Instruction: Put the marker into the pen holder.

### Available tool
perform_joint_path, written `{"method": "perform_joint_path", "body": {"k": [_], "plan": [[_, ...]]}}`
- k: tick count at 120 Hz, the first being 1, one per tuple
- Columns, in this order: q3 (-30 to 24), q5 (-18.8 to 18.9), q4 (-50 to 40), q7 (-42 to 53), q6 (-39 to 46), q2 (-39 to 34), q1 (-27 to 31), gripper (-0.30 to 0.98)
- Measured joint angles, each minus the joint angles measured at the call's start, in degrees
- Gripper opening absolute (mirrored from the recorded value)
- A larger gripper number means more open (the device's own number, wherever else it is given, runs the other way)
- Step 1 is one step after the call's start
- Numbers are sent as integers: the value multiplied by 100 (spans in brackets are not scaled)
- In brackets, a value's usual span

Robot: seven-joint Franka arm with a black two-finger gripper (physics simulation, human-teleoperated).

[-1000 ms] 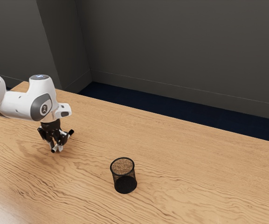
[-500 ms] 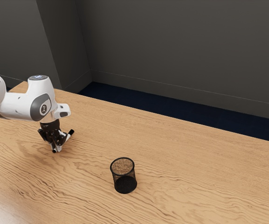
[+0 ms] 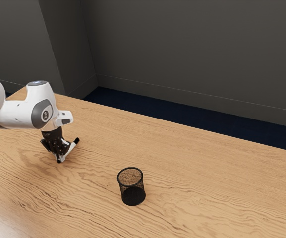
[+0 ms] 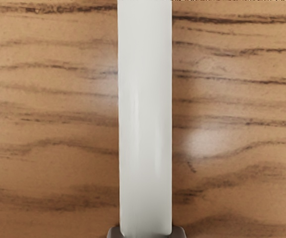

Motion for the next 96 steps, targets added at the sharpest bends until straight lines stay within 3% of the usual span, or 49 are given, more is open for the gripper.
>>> {"method": "perform_joint_path", "body": {"k": [16, 30, 56, 74, 96], "plan": [[7, -34, 9, 37, -63, -52, -82, -3], [15, 72, 20, 5, -496, -635, -486, -4], [-66, 369, -221, -273, -1861, -2235, -2032, -5], [-560, 344, -310, -599, -2645, -2871, -2852, -4], [-917, 283, -20, -1022, -3243, -2947, -2874, -3]]}}
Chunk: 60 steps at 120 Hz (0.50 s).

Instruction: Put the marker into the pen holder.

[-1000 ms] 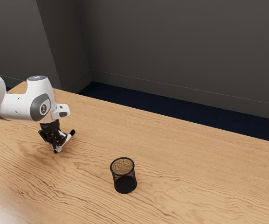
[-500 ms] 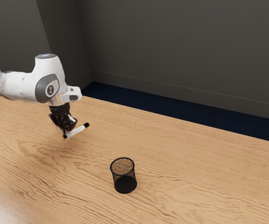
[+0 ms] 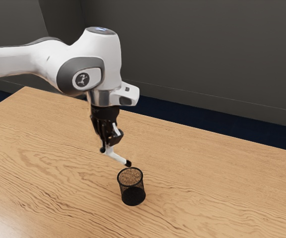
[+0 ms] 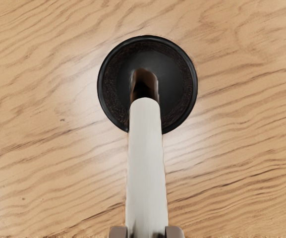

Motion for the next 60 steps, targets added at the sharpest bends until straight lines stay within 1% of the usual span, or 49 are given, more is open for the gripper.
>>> {"method": "perform_joint_path", "body": {"k": [17, 36, 50, 60], "plan": [[-28, -35, 272, -249, -272, 326, -254, -3], [-28, -43, 676, -454, -423, 749, -415, -2], [-26, -23, 848, -566, -483, 876, -432, -2], [-20, 1, 1031, -629, -511, 961, -327, -1]]}}
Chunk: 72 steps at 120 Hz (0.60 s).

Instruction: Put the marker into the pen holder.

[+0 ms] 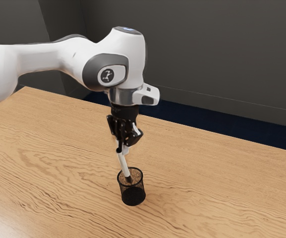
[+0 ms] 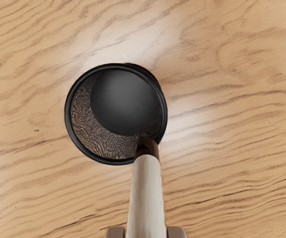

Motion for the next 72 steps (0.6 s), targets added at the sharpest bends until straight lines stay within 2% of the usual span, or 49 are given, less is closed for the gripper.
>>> {"method": "perform_joint_path", "body": {"k": [17, 38, 60, 66, 72], "plan": [[17, 51, 250, -84, -78, 140, 203, 0], [21, 60, 471, -157, -115, 596, 150, 2], [31, -20, 508, -215, -117, 820, 328, 36], [29, -85, 508, -229, -142, 654, 354, 43], [40, -357, 530, -241, -208, 254, 529, 48]]}}
